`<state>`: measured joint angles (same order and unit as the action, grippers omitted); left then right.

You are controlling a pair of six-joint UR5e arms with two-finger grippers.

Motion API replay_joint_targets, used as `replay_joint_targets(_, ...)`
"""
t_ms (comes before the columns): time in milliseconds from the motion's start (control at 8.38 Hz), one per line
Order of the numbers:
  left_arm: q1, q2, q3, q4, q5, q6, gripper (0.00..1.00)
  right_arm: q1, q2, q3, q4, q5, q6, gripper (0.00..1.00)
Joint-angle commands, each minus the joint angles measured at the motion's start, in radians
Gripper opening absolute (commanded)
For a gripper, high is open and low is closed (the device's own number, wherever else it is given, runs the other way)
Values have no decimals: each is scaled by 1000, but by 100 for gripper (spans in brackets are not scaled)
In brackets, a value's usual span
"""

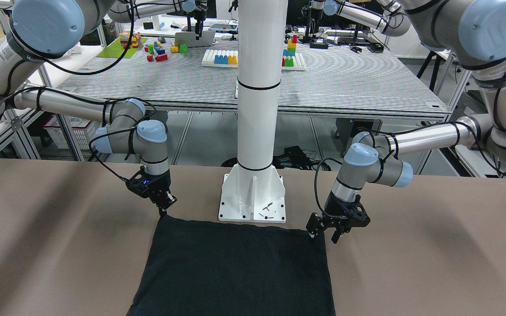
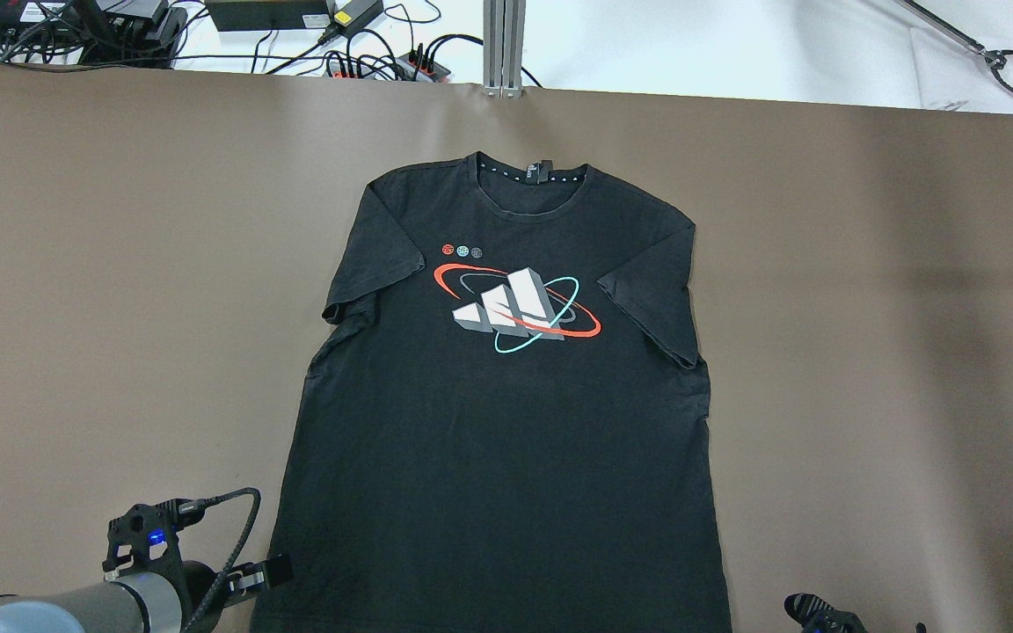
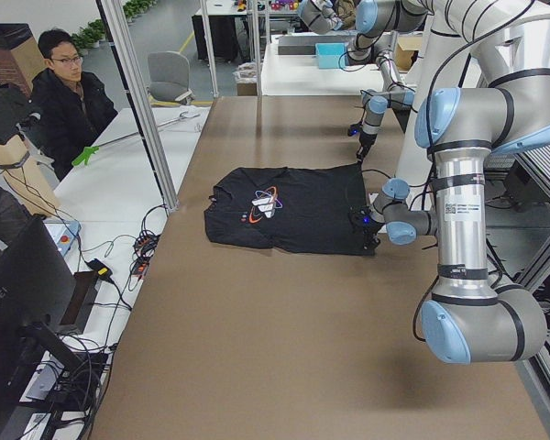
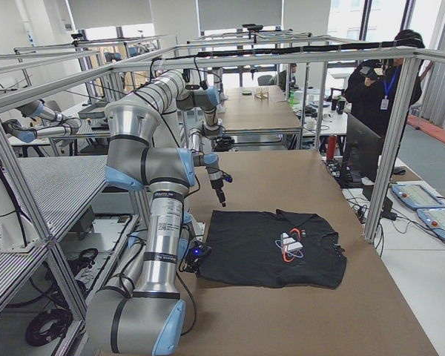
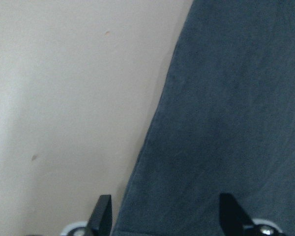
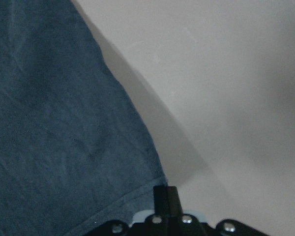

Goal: Fold clothes
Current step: 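Grasp the bottom hem corners with the left and right grippers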

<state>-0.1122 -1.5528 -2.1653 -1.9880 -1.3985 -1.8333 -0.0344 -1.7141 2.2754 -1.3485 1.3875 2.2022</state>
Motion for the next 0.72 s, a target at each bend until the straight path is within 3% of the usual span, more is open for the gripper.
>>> replay_joint_targets(0,84,7,59,0,65,-67,45,-1,1,0,3,-2,1,0)
replay_joint_targets(597,138,16,61,0,84,-95,38,-4,1,-2,3,-4,4,0)
